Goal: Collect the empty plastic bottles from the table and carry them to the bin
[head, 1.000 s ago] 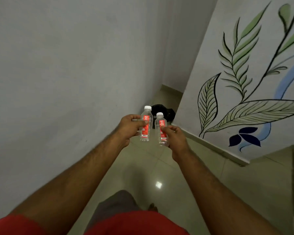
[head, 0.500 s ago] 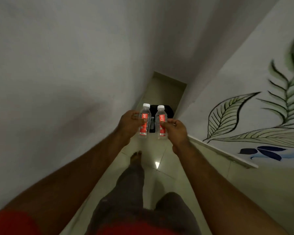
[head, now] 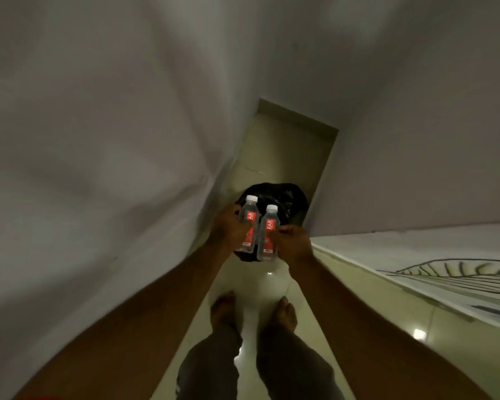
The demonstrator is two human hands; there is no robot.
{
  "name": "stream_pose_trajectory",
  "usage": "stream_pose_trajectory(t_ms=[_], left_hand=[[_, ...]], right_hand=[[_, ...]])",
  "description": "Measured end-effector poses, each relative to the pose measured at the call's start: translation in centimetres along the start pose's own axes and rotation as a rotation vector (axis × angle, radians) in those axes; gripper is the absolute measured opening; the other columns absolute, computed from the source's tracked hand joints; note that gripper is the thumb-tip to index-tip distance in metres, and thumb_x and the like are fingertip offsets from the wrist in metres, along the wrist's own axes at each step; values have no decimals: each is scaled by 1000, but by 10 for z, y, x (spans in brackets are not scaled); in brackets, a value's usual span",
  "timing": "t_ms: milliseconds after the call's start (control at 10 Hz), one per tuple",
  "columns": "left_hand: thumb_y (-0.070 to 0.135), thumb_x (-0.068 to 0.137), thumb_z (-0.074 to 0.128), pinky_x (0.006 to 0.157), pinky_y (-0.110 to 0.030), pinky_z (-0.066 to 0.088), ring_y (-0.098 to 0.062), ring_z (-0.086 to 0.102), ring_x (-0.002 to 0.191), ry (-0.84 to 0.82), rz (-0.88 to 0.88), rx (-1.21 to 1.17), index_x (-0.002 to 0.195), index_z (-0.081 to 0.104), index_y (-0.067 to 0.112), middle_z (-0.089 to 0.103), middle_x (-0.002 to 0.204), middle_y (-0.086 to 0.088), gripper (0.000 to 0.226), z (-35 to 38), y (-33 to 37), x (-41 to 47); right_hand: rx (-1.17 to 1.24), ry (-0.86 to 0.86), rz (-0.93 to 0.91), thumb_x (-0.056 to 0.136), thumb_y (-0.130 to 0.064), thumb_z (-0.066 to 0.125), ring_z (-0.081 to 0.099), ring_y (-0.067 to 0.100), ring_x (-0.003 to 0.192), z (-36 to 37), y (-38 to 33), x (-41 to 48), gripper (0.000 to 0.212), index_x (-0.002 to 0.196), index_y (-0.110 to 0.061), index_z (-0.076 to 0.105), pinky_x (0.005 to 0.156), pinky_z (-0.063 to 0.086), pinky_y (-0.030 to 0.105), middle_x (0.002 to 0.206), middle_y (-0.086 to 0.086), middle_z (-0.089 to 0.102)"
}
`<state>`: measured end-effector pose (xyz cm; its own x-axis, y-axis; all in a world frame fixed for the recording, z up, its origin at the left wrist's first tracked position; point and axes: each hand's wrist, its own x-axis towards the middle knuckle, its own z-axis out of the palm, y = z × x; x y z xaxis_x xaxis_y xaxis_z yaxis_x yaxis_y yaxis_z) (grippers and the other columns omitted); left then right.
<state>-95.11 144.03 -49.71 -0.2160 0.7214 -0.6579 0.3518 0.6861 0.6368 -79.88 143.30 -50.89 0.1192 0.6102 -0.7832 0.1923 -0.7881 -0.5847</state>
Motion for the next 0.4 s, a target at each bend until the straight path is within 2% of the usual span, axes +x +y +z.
stream_pose_trajectory(t_ms=[100,200,300,400], left_hand=[[39,88,65,76,-36,55,-27,68,85,11,33,99,98,67,10,72,94,-8,31,30,-30,49],[42,91,59,69,-30,45,-29,64,82,21,58,180,91,65,6,69,90,-11,36,61,-59,95],[50,91,53,70,-30,45,-28,61,81,49,74,226,92,64,6,68,92,-12,45,76,-73,109],[53,89,37,79,-43,53,-36,62,91,119,150,303,97,63,8,66,103,-17,53,90,-85,108]], right_hand=[[-55,27,13,69,-42,76,70,34,97,13,30,55,30,88,-19,70,91,56,55,103,8,73],[-136,89,6,83,-40,71,68,30,100,25,54,108,34,106,-16,67,92,55,51,110,7,71],[-148,115,-22,87,-36,70,66,29,98,26,62,120,29,107,-16,65,91,55,47,107,6,69],[-54,122,-60,80,-30,69,65,29,92,27,69,121,4,77,-31,67,88,55,45,97,6,68]])
